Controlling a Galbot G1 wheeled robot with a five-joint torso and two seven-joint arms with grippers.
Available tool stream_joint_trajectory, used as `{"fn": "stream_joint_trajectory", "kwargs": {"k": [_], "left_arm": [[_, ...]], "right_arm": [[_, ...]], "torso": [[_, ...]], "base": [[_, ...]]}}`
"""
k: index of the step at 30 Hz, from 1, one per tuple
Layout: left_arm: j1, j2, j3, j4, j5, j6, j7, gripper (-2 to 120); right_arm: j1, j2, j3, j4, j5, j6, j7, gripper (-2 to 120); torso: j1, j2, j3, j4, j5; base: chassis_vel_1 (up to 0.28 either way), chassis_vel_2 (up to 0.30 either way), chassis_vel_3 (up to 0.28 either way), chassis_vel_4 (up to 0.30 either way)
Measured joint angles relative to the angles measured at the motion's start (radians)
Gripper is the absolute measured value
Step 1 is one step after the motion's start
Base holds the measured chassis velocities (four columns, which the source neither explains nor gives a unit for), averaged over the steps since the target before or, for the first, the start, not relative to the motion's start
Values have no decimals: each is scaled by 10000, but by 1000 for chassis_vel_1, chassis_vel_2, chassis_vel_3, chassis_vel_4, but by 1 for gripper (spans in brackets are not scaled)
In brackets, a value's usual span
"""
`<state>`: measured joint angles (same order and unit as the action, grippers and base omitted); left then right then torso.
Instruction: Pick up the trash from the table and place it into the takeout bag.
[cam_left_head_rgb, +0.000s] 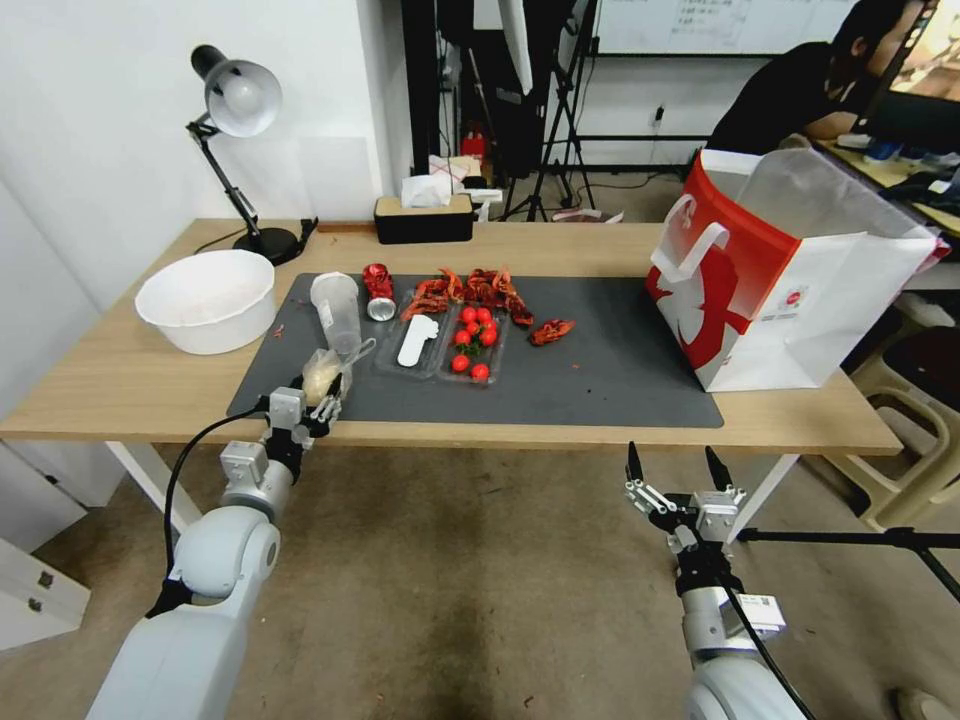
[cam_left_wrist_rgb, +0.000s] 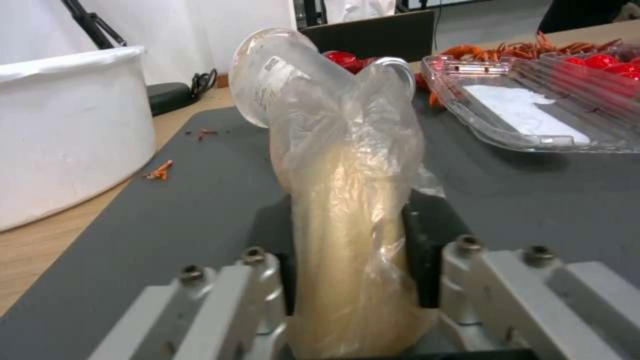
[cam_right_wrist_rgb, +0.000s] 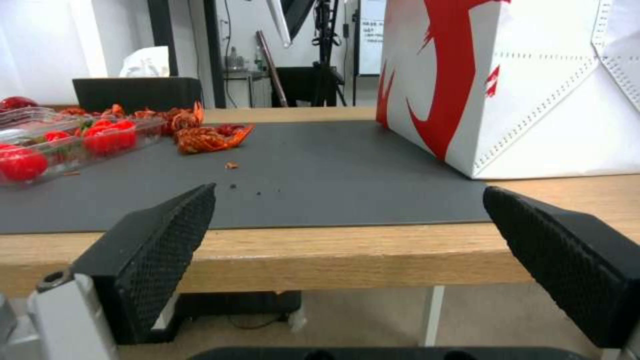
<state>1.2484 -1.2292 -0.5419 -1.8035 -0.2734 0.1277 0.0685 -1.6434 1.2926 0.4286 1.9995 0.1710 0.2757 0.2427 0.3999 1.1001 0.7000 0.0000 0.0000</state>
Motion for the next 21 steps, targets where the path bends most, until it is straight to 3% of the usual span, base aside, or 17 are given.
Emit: {"fn": "stream_joint_trajectory", "kwargs": {"k": [7, 13, 17, 19, 21], "left_arm": [[-24, 102, 37, 0, 9, -30, 90, 8], [-108, 258, 96, -182, -122, -195, 109, 7], [-493, 704, 410, -601, -715, -471, 266, 7], [-1196, 1296, 1224, -785, -1370, -630, 304, 7], [-1484, 1457, 1520, -820, -1496, -645, 307, 7]], "right_arm": [[-29, 40, 4, -18, -6, 33, 2, 100], [-41, 73, 10, -17, -11, 42, 9, 100], [-44, 103, 36, 18, -15, 45, 12, 100], [-88, 153, 41, 39, -40, 47, 13, 100], [-100, 180, 43, 39, -53, 49, 13, 100]], "torso": [[0, 0, 0, 0, 0], [1, 0, 0, 1, -2], [0, -1, 0, 1, 0], [1, -1, 0, 0, 0], [1, -1, 0, 0, -1]], "base": [[0, 0, 0, 0], [0, 0, 0, 0], [0, 0, 0, 0], [0, 0, 0, 0], [0, 0, 0, 0]]}}
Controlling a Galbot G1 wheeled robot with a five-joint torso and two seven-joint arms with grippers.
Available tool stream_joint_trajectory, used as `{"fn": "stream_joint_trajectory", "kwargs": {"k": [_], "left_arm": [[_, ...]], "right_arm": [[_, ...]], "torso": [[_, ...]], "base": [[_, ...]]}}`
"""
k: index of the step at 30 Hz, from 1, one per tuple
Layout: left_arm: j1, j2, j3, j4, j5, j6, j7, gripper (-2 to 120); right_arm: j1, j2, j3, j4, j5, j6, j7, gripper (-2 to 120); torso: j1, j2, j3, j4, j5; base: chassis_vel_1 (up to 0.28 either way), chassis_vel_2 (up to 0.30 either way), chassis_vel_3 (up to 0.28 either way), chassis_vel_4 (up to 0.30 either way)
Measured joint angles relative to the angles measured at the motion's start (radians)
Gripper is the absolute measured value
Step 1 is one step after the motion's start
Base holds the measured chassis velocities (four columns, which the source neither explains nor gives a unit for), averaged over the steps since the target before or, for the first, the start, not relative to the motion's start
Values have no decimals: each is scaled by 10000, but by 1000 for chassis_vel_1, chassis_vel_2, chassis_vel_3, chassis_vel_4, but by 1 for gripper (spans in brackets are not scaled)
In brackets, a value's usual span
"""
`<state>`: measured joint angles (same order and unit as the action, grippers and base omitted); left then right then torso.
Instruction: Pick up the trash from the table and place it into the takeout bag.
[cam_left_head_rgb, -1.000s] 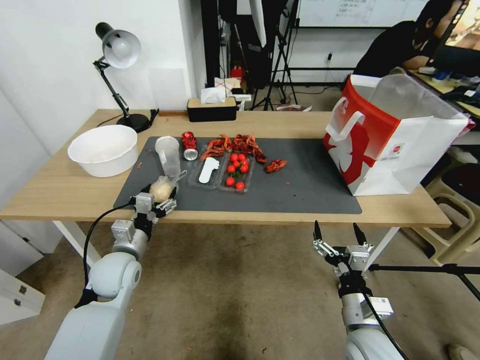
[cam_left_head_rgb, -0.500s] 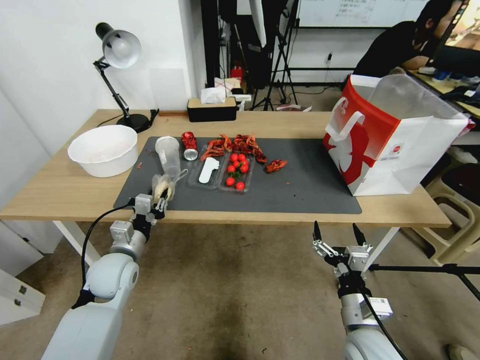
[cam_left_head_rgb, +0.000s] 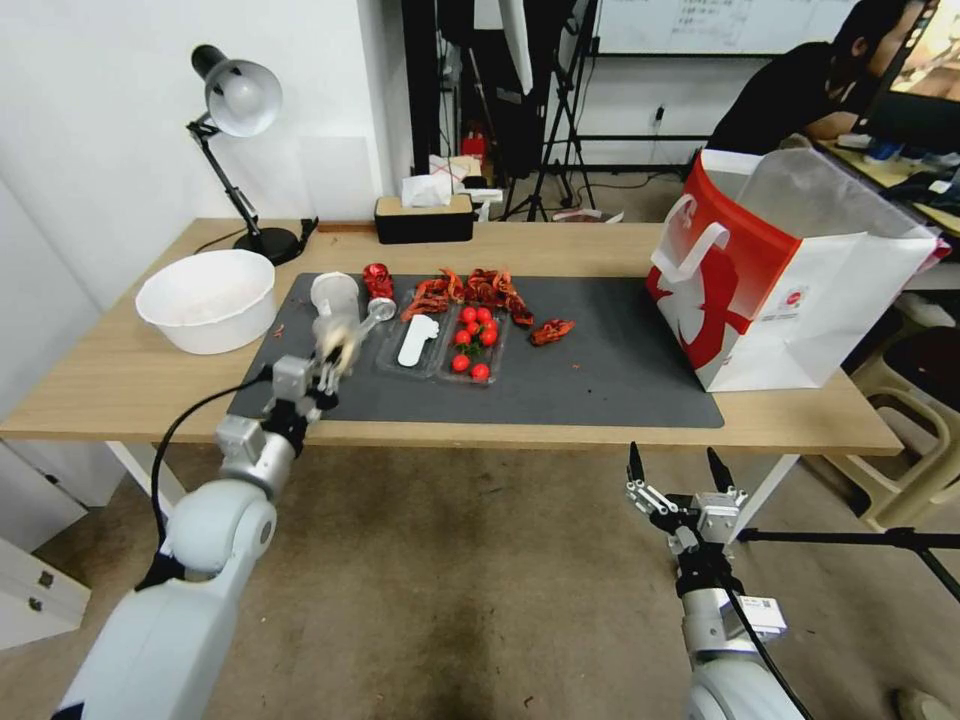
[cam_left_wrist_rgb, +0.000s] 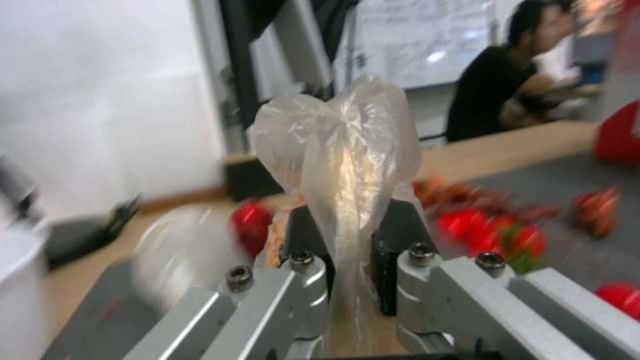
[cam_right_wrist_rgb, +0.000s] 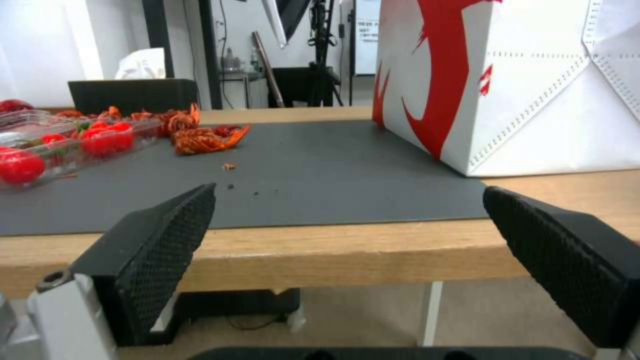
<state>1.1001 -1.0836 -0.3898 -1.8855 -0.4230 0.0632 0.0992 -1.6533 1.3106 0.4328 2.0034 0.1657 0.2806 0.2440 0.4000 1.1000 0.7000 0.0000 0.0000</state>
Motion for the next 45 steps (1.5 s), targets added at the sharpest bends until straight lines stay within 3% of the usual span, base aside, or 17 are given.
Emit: {"fn": "stream_joint_trajectory", "kwargs": {"k": [7, 10, 14, 16, 17, 30, 31, 37, 41, 43, 44, 45], "left_arm": [[-2120, 687, 1403, -13, -946, 112, -31, 7], [-3408, 1046, 2454, 232, -1646, 128, -46, 7], [-4415, 1136, 3333, 497, -2035, 131, -53, 7], [-4415, 1136, 3333, 497, -2035, 131, -53, 7], [-5331, 1070, 4142, 817, -2275, 146, -53, 7], [-6512, 828, 5186, 1347, -2563, 155, -70, 5], [-6746, 752, 5402, 1483, -2626, 159, -71, 5], [-7738, 297, 6198, 2069, -2836, 167, -79, 5], [-8868, -428, 7058, 2849, -3021, 190, -93, 5], [-10030, -1256, 7974, 3576, -3317, 190, -114, 5], [-10030, -1256, 7974, 3576, -3317, 190, -114, 5], [-10531, -1660, 8378, 3882, -3516, 187, -128, 5]], "right_arm": [[-81, 158, 18, 4, -115, 9, 69, 100], [-90, 201, 43, 41, -160, 9, 147, 100], [-81, 228, 75, 51, -173, 7, 173, 100], [-81, 228, 75, 51, -173, 7, 173, 100], [-60, 239, 82, 51, -179, -7, 184, 100], [-9, 256, 83, 28, -183, -21, 187, 100], [-5, 257, 83, 18, -183, -23, 188, 100], [19, 293, 119, 12, -184, -24, 191, 100], [45, 361, 201, -6, -183, -25, 194, 100], [78, 432, 233, -9, -181, -29, 195, 100], [78, 432, 233, -9, -181, -29, 195, 100], [87, 467, 245, -9, -181, -30, 195, 100]], "torso": [[0, -1, 0, -2, 1], [1, -2, -1, 0, 0], [0, -2, -1, 1, 2], [0, -2, -1, 1, 2], [0, -1, -1, 1, 1], [1, -2, 0, -6, 4], [1, -2, 0, 4, 2], [1, -1, 0, -3, 5], [1, -2, 1, -1, 5], [2, -2, 1, -1, 5], [2, -2, 1, -1, 5], [1, -1, 1, -2, 5]], "base": [[0, 0, 0, 0], [0, 0, 0, 0], [0, 0, 0, 0], [0, 0, 0, 0], [0, 0, 0, 0], [0, 0, 0, 0], [0, 0, 0, 0], [0, 0, 0, 0], [0, 0, 0, 0], [0, 0, 0, 0], [0, 0, 0, 0], [0, 0, 0, 0]]}}
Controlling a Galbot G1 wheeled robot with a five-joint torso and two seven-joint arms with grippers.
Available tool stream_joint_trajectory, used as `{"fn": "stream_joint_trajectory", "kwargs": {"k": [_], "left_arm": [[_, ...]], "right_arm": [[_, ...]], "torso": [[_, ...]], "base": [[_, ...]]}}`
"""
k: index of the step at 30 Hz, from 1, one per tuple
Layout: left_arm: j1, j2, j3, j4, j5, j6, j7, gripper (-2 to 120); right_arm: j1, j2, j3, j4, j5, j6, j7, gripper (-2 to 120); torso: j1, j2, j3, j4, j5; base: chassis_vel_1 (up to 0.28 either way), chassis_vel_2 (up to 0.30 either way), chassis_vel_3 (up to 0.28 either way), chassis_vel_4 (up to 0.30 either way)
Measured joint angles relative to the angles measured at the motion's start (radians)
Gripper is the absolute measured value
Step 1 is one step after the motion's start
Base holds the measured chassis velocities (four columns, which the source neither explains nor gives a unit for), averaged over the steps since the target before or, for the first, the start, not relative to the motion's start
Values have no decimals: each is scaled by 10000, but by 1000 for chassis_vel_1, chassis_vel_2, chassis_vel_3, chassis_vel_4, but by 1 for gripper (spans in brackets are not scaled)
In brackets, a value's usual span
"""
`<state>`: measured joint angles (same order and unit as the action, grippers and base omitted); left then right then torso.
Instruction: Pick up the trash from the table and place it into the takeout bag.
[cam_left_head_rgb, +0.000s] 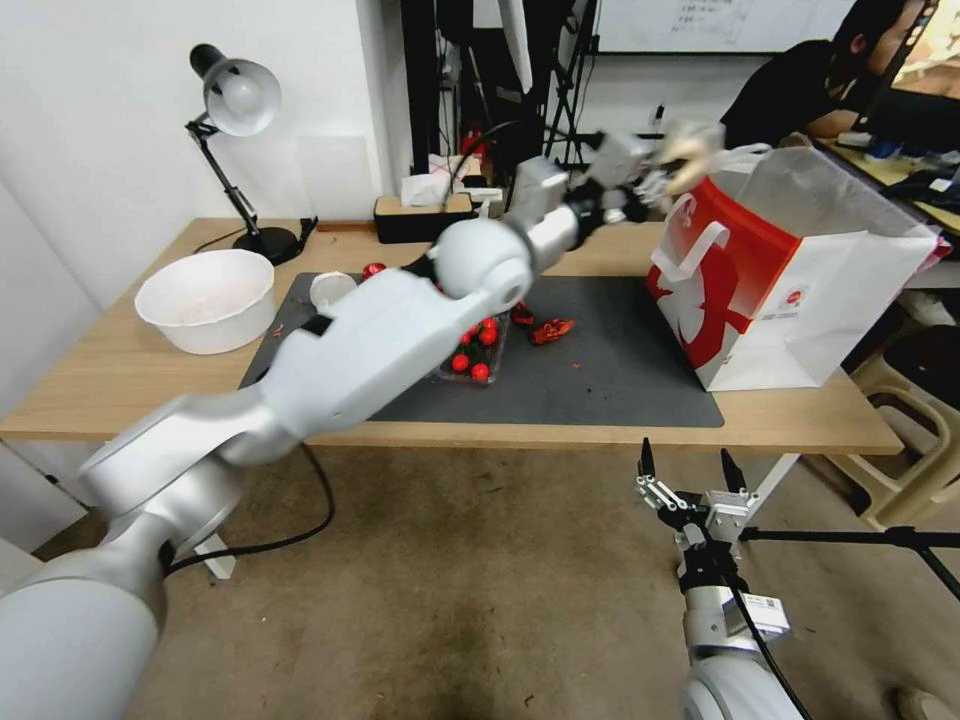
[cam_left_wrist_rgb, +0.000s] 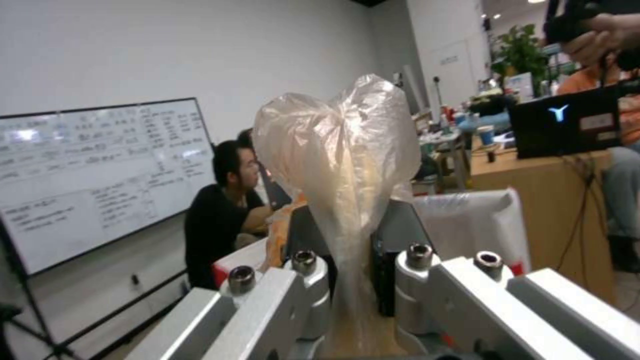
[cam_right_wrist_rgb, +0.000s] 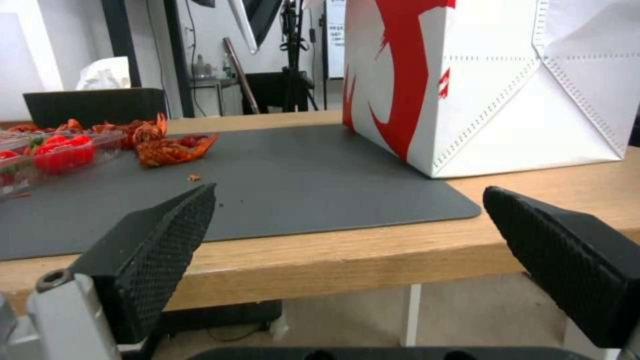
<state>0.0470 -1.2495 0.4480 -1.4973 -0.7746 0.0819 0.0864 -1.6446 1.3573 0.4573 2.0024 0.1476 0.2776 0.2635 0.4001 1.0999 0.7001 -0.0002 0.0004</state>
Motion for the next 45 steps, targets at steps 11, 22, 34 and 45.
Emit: {"fn": "stream_joint_trajectory", "kwargs": {"k": [11, 22, 34, 45], "left_arm": [[-1588, -2743, 1382, 2471, -788, -70, 39, 5], [-1765, -3633, 2019, 3407, -851, -216, -193, 5], [-1767, -3608, 2211, 3641, -700, -181, -461, 6], [-1713, -3591, 2184, 3537, -668, -108, -670, 47]], "right_arm": [[-14, 196, 80, 54, 0, 7, 8, 100], [117, 222, -30, -8, 1, 7, 16, 100], [249, 140, -211, -128, 1, 0, 11, 100], [289, 146, -243, -163, -2, -1, 5, 100]], "torso": [[0, 0, -1, 1, -2], [0, 0, -1, 3, -3], [-2, 0, -1, 3, -4], [-1, 0, -1, 2, -5]], "base": [[0, 0, 0, 0], [0, 0, 0, 0], [0, 0, 0, 0], [0, 0, 0, 0]]}}
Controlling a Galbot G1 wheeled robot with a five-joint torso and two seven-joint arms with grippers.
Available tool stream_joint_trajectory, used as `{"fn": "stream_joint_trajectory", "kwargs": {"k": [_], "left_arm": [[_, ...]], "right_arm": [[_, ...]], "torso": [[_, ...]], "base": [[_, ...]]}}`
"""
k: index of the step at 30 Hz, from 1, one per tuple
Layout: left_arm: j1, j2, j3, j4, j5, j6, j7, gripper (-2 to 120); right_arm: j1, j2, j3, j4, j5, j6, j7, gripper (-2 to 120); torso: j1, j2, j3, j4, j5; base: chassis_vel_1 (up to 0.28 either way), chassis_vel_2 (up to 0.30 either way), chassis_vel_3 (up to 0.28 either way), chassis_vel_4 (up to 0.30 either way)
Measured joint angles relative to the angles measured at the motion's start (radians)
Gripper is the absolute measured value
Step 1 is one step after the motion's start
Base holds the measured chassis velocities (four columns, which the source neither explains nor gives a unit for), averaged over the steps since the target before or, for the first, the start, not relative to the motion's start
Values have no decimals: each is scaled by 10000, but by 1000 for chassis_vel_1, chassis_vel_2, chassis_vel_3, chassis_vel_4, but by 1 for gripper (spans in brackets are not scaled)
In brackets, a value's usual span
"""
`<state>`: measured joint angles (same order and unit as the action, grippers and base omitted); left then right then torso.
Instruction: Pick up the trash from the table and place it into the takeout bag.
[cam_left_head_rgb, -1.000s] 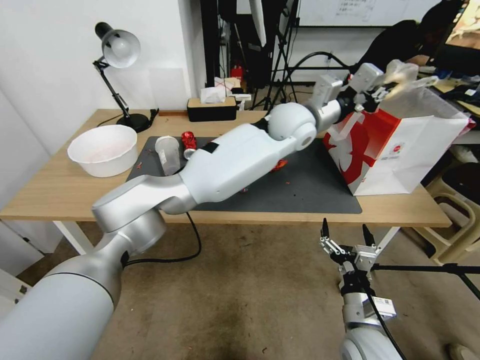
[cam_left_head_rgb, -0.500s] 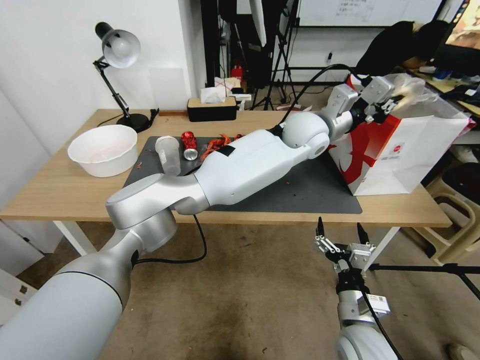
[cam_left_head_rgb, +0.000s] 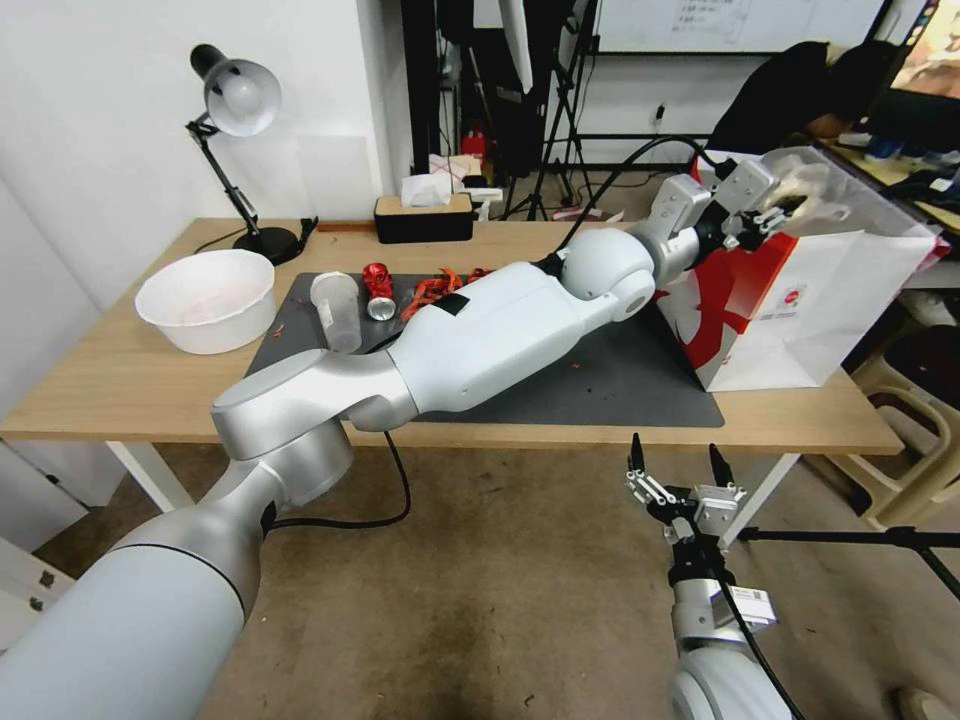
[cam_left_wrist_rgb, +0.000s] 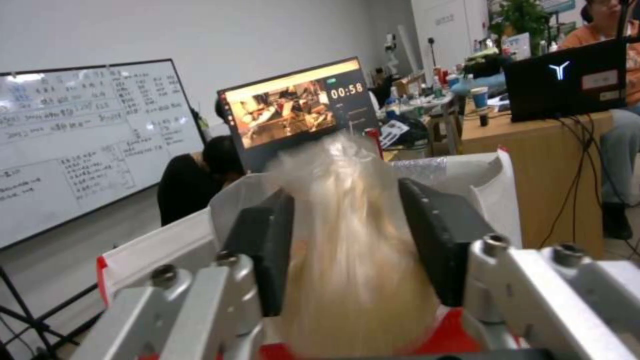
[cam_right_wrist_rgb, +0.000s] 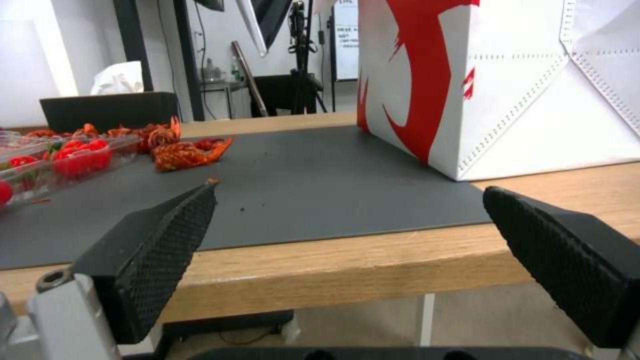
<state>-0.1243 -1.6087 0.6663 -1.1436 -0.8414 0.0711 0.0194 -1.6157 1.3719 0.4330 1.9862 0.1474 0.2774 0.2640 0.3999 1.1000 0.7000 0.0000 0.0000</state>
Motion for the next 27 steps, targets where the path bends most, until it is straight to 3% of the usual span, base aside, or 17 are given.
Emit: {"fn": "stream_joint_trajectory", "kwargs": {"k": [15, 18, 22, 27], "left_arm": [[213, 233, -516, -169, 93, 188, -211, 97], [342, 569, -669, -414, 84, 213, -259, 99], [1161, 1744, -1559, -1292, 205, 349, -341, 100], [1902, 2539, -2299, -2019, 524, 428, -431, 100]], "right_arm": [[-3, -22, 8, -3, 0, 10, 0, 100], [-3, -24, 9, 15, 0, 10, 0, 100], [-56, -34, 61, 101, 6, 11, 2, 100], [-96, -23, 66, 102, 6, 12, 2, 100]], "torso": [[0, 0, 0, -1, 0], [0, 0, 0, -1, 0], [0, 0, 0, 1, -2], [0, 0, 0, 2, -4]], "base": [[0, 0, 0, 0], [0, 0, 0, 0], [0, 0, 0, 0], [0, 0, 0, 0]]}}
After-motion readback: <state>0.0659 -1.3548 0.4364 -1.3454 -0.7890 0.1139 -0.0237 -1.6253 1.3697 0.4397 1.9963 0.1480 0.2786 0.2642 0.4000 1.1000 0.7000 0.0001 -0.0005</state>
